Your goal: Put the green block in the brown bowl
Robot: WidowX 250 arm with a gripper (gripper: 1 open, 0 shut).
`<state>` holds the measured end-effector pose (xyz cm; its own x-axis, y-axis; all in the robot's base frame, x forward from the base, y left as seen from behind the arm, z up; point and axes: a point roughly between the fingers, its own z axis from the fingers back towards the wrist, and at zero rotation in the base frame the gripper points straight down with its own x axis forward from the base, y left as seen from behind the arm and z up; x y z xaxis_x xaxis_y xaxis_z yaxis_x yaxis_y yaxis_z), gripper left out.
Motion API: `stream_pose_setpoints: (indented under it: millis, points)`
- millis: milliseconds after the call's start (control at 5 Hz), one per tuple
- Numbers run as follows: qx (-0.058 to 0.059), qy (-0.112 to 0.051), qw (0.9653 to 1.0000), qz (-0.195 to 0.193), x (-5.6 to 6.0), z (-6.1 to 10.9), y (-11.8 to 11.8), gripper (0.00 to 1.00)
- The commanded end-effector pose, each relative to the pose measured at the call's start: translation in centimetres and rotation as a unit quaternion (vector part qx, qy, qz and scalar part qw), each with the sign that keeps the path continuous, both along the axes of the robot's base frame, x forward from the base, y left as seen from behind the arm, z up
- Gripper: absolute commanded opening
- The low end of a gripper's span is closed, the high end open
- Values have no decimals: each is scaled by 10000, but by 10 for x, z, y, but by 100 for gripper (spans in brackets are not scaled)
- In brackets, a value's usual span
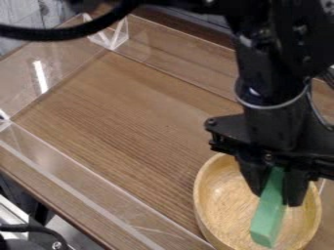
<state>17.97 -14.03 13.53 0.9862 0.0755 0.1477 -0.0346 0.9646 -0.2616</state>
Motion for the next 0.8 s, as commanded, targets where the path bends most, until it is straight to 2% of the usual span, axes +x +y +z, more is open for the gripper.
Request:
stream_pose_setpoints:
  millis: [0,600]
  points:
    - [-158,-148,9998,22,-2,10,0,0]
    - [-279,-137,9991,301,-3,11,10,0]
